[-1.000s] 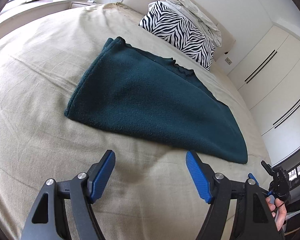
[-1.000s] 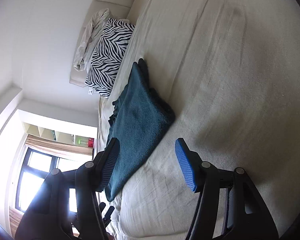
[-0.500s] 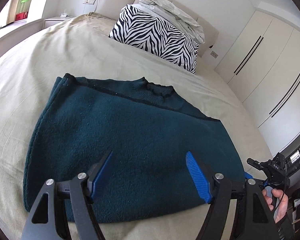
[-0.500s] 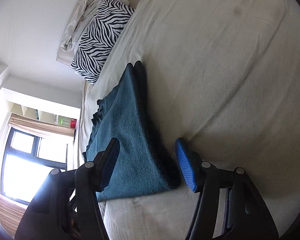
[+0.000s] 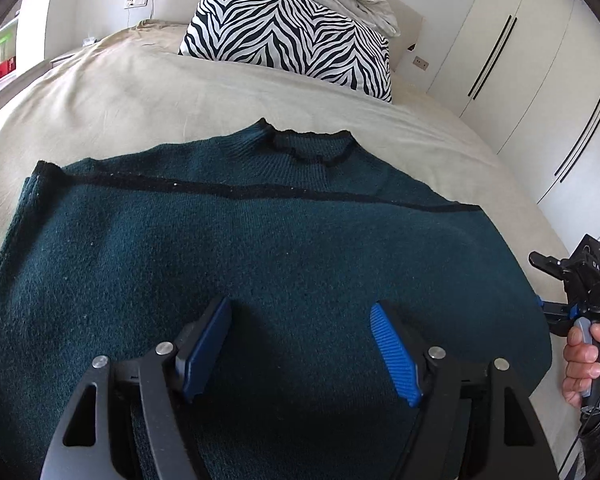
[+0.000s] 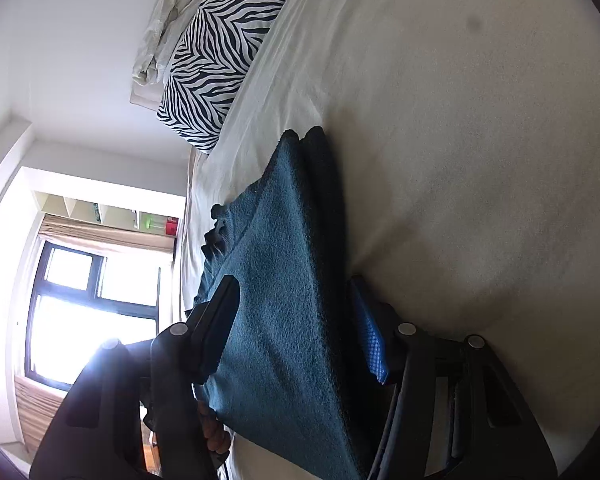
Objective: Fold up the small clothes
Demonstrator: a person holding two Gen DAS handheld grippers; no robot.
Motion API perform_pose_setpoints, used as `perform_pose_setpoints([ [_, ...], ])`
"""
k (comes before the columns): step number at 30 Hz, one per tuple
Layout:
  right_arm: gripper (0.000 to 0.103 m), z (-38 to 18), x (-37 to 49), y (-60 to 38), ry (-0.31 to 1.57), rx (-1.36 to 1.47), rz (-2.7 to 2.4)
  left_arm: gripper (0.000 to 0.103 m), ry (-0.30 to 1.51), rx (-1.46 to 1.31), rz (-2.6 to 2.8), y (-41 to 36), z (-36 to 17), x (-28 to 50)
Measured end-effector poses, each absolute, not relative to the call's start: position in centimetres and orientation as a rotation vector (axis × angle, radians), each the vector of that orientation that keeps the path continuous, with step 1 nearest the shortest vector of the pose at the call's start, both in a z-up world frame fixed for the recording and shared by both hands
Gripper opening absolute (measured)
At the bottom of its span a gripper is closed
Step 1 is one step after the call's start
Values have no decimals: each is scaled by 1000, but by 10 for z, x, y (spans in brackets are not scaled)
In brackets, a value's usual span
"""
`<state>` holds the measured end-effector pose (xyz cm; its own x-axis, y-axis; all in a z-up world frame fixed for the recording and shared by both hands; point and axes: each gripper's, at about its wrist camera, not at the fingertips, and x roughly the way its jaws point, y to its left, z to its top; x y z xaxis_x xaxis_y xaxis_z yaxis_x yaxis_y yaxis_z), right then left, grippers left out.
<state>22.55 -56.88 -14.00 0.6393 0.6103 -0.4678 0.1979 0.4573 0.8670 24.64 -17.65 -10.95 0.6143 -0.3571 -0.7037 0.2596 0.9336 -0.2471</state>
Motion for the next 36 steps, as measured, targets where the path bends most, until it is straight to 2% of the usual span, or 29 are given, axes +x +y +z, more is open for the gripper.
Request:
perform_pose_setpoints([
  [2,49,-139,234,-564,893,1074,297,74,824,-109,-359,-177,-112,244],
  [4,42,-139,241,-557,920,1037,290,74,818,-115,-361,-175,-114,243],
  [5,32,-141,244,-556,935,1026,280,74,815,-113,-360,-175,-115,243],
  [8,13,-149,246,-559,949,1041,254,74,806,-99,-355,-177,-115,241],
  [14,10,-132,250,-543,963,909,157,74,812,-157,-375,-169,-113,242],
  [20,10,-61,262,-478,973,527,51,74,856,-406,-425,-139,-98,247],
  [24,10,-12,262,-373,941,195,120,74,868,-560,-477,-118,-92,252],
  [27,10,-13,257,-300,937,10,190,74,872,-697,-535,-104,-91,255],
  [29,10,-25,260,-276,957,-3,204,75,872,-774,-571,-95,-91,255],
  [34,10,-46,255,-257,983,23,213,89,883,-853,-600,-87,-86,259],
  [36,10,-47,250,-254,965,5,198,91,921,-812,-604,-96,-83,268],
])
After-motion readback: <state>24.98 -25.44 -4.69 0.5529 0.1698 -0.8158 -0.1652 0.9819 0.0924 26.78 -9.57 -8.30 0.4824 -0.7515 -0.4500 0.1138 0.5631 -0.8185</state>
